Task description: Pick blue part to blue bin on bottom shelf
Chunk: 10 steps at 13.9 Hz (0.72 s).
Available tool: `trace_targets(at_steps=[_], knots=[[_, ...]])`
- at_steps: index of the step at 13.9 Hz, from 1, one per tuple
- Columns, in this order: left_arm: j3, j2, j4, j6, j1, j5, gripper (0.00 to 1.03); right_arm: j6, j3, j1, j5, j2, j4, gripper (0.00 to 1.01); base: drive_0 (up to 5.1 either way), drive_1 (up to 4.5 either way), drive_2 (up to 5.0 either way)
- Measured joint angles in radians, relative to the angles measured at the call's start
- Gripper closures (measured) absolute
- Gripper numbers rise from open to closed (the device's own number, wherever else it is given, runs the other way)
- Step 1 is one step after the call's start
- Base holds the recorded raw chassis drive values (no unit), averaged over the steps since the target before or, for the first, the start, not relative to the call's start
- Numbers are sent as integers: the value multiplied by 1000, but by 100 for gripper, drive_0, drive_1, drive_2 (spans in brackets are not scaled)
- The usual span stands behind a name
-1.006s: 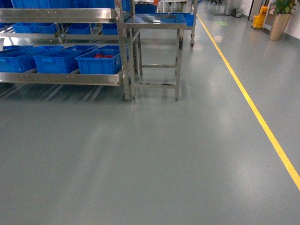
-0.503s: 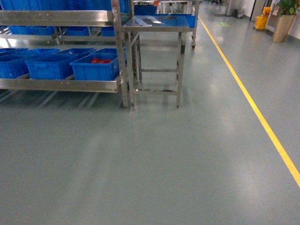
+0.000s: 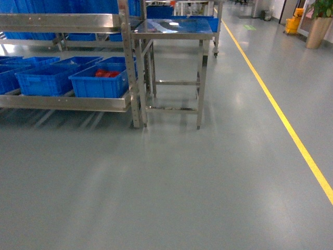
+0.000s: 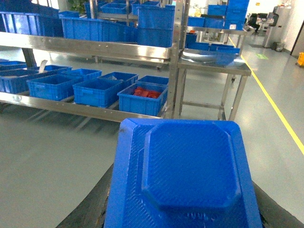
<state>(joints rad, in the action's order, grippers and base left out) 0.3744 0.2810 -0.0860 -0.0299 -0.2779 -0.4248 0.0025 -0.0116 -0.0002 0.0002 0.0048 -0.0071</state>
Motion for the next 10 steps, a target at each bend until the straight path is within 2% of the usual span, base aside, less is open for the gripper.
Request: trace_targets(at_steps=[10], knots=[[0,-2,5,0,0,0,60,0,0,0,0,0,-2,3,1,417,-416]])
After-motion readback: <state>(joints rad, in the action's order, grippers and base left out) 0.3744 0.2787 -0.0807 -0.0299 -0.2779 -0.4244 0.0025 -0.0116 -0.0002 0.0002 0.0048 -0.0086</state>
